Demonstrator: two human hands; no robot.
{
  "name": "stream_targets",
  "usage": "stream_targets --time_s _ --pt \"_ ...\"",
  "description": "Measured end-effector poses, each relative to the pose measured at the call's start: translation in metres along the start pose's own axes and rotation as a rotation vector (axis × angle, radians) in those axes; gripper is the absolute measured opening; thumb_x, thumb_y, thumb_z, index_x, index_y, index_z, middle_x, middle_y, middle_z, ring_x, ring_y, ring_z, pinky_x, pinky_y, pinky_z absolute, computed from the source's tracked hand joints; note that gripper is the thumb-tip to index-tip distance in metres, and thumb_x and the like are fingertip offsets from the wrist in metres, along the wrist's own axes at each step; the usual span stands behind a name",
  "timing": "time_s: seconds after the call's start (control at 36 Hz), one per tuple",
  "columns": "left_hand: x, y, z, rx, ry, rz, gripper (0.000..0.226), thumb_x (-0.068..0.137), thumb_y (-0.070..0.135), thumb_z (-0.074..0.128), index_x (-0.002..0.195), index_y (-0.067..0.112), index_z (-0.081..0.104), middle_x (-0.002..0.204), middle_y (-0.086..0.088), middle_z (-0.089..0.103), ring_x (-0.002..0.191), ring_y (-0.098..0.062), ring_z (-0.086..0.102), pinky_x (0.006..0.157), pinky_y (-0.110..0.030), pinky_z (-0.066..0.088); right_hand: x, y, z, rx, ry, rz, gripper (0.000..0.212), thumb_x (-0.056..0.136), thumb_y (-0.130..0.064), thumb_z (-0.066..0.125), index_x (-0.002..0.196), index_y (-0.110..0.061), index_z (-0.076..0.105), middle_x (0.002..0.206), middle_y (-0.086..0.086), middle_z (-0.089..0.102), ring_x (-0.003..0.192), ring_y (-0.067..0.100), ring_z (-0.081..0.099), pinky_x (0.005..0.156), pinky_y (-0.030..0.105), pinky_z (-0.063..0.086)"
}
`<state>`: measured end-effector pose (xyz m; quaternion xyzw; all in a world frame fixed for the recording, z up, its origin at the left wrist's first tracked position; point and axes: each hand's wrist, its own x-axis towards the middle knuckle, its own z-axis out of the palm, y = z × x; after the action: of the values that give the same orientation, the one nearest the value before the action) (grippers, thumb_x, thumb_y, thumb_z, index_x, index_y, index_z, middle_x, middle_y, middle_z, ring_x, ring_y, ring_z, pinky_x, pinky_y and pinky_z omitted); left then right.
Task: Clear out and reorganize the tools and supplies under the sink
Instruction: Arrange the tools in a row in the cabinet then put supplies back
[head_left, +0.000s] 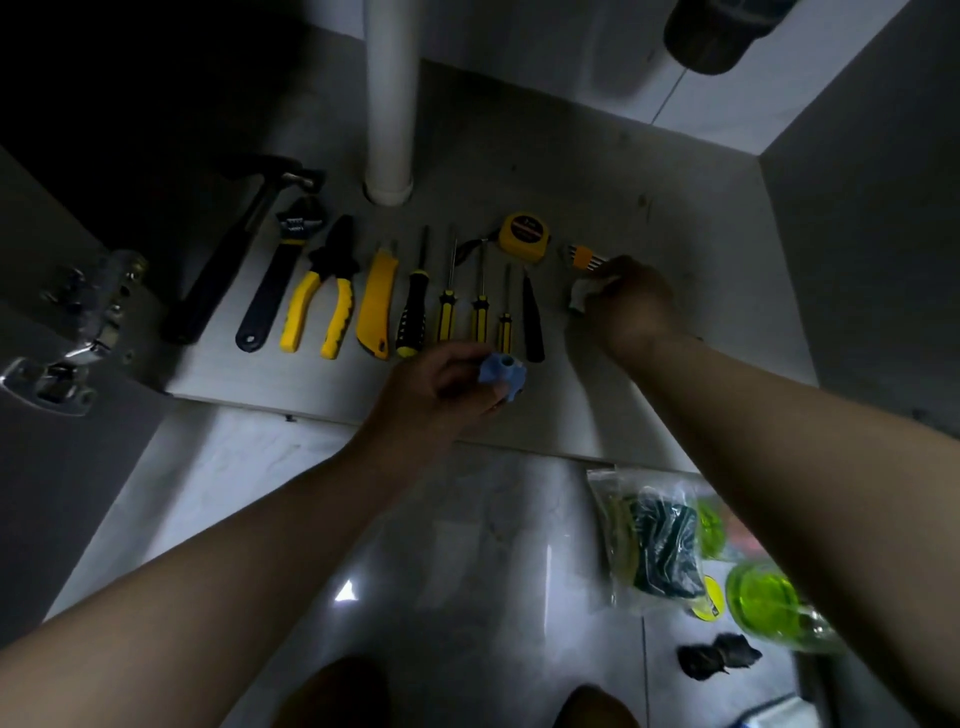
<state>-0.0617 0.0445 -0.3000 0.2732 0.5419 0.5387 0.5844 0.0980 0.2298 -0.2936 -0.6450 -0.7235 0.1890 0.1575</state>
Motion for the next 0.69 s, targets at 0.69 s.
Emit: stream_targets --time_s 0.69 --pt "0.049 0.011 0.033 1.205 0.087 0.572 0.045 0.089 0.024 0.074 0.132 0.018 0.064 0.125 -0.005 0.061 0.123 -0.027 0.045 0.098 -0.036 0.041 -0.084 0.032 -0.027 0.225 0.007 -0.035 0.007 0.089 -0.017 0.071 0.093 -0.016 0.076 0.094 -0.001 0.072 0.090 0.016 0.066 0.072 0.024 0.046"
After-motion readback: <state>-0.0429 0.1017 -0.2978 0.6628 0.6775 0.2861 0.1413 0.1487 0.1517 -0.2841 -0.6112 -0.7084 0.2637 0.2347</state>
